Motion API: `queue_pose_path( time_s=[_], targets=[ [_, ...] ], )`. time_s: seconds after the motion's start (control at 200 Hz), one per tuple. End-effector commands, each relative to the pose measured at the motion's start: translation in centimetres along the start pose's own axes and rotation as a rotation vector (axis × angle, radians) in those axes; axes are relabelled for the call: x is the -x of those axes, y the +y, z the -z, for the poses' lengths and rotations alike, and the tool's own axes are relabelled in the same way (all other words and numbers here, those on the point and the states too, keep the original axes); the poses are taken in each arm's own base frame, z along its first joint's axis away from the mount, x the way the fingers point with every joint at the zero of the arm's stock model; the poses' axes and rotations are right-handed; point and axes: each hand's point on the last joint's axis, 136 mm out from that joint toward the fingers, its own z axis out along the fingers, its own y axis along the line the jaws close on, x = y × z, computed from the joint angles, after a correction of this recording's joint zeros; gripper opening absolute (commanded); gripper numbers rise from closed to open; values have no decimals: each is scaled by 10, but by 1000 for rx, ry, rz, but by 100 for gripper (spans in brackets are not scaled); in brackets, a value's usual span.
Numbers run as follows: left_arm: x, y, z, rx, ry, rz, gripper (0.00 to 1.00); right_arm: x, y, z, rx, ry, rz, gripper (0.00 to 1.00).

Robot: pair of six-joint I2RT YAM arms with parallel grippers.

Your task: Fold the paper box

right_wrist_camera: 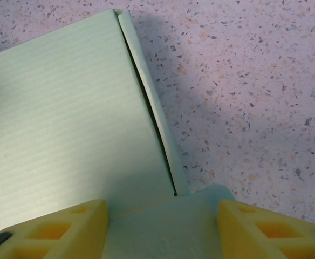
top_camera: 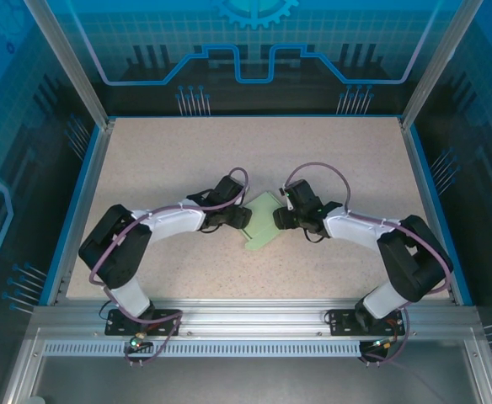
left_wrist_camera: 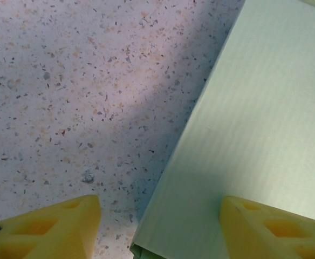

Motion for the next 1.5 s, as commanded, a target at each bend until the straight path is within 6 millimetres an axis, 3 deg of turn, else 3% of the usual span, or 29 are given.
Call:
queue_pose_path(
  time_s=[0.0,0.17,0.195,0.24,0.365,0.465,0.685,0.765,0.8,0.981,1.266,1.281,1.496],
  targets=[
    [-18,3,-11,37,70,-59,62,-16,-12,-9,-44,80,20,57],
    [8,4,4,52,-14,-46,63,2,-8,4,-36,55,64,59],
    [14,4,7,53,-34,-42,63,17,-4,11,-25,23,69,59],
    [25,4,15,55,-70,-36,63,26,-2,19,-19,9,79,60],
    [47,5,30,44,-147,-14,64,35,3,44,-28,-11,124,62],
    [54,4,31,-39,-148,36,65,25,9,59,-8,12,133,63],
    [53,-4,12,-239,-33,160,65,-25,32,74,163,174,58,65],
    [51,-3,4,-274,-1,190,65,-33,40,72,227,203,11,66],
    [51,-3,1,-291,10,202,65,-45,40,66,253,234,-19,67],
    [43,-11,-9,-363,96,219,65,-43,52,48,393,250,-114,67],
    [22,-27,-1,-470,145,241,64,-8,31,23,483,211,-240,66],
    [21,-28,0,-475,146,243,64,6,30,24,488,186,-238,66],
    [9,-47,12,-598,143,313,64,38,-3,-1,465,169,-296,65]
  ],
)
